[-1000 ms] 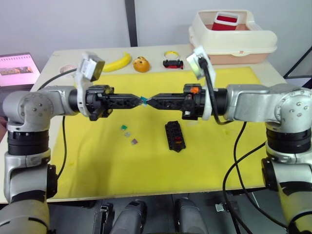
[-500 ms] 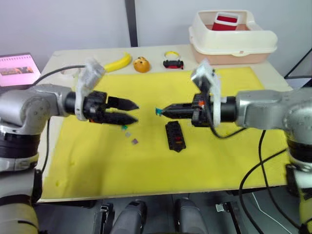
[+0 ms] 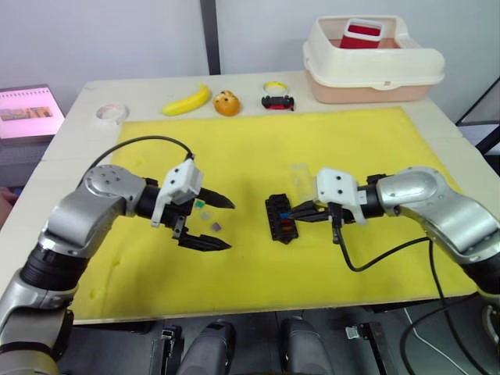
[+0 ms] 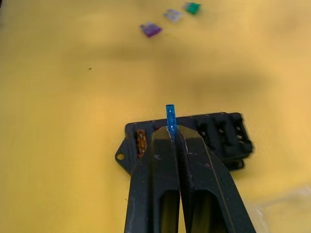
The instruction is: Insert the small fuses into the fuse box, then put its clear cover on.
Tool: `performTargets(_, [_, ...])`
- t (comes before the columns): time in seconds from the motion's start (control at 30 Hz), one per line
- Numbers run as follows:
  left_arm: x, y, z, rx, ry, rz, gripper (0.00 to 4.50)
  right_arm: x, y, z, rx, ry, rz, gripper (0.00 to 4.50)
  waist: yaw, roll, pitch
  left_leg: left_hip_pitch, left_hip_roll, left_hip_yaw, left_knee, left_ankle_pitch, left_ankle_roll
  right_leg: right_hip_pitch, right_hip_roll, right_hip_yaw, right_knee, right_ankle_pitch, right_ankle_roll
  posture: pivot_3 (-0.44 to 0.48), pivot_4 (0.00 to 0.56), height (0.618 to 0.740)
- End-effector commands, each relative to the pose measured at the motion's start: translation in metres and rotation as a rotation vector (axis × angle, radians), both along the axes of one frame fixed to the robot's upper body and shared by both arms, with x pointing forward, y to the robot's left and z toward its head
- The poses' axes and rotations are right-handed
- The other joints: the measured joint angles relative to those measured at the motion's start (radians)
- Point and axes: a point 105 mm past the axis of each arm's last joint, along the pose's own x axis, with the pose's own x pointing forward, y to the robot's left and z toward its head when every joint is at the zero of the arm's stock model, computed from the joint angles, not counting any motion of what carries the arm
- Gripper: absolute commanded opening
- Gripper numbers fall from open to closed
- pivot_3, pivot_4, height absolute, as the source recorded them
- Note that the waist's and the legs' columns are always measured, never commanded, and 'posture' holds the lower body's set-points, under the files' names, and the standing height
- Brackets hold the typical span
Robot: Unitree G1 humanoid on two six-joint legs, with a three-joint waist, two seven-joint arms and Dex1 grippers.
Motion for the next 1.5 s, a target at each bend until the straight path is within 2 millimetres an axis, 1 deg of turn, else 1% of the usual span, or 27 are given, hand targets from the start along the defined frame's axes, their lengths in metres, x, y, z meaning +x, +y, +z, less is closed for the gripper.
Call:
performTargets(0.03, [-0.002, -0.004, 0.005, -0.005, -0.056, -0.008, 4.46, 0.004, -0.002, 0.008, -0.006, -0.044, 0.019, 0.00, 0.001, 0.000, 0.000, 0.000, 0.000, 0.000, 0.000, 0.000, 0.000, 0.000, 0.000, 0.000, 0.000, 0.000, 0.000, 0.000, 0.150, 0.740])
performTargets(0.27, [-0.002, -0.008, -0.001, -0.006, -0.059, 0.007, 4.46, 0.012, 0.000, 0.009, 0.018, -0.025, 0.025, 0.00, 0.000, 0.000, 0.000, 0.000, 0.000, 0.000, 0.000, 0.000, 0.000, 0.001, 0.000, 0.000, 0.000, 0.000, 0.000, 0.000, 0.150, 0.740])
performTargets(0.6, [-0.003, -0.007, -0.004, 0.009, -0.050, 0.008, 4.46, 0.019, 0.002, 0.013, 0.033, -0.025, 0.027, 0.00, 0.001, 0.000, 0.000, 0.000, 0.000, -0.001, 0.000, 0.000, 0.000, 0.001, 0.000, 0.000, 0.000, 0.000, 0.000, 0.000, 0.150, 0.740])
performTargets(0.8, [-0.002, -0.006, -0.004, 0.015, -0.057, 0.010, 4.46, 0.018, -0.001, 0.008, 0.018, 0.006, 0.037, 0.00, 0.000, 0.000, 0.000, 0.000, 0.000, -0.001, 0.000, 0.000, 0.000, 0.001, 0.000, 0.000, 0.000, 0.000, 0.000, 0.000, 0.150, 0.740])
performTargets(1.1, [-0.001, -0.006, -0.003, 0.019, -0.064, 0.011, 4.46, 0.021, -0.003, 0.002, 0.011, 0.010, 0.029, 0.00, 0.000, 0.000, 0.000, 0.000, 0.000, -0.001, 0.000, 0.000, 0.000, 0.001, 0.000, 0.000, 0.000, 0.000, 0.000, 0.000, 0.150, 0.740])
performTargets(1.5, [0.000, -0.005, -0.002, 0.019, -0.070, 0.029, 4.46, 0.023, -0.001, -0.004, 0.003, 0.021, 0.040, 0.00, -0.001, 0.000, 0.000, 0.000, 0.000, -0.001, 0.000, 0.000, 0.000, 0.001, 0.000, 0.000, 0.000, 0.000, 0.000, 0.000, 0.150, 0.740])
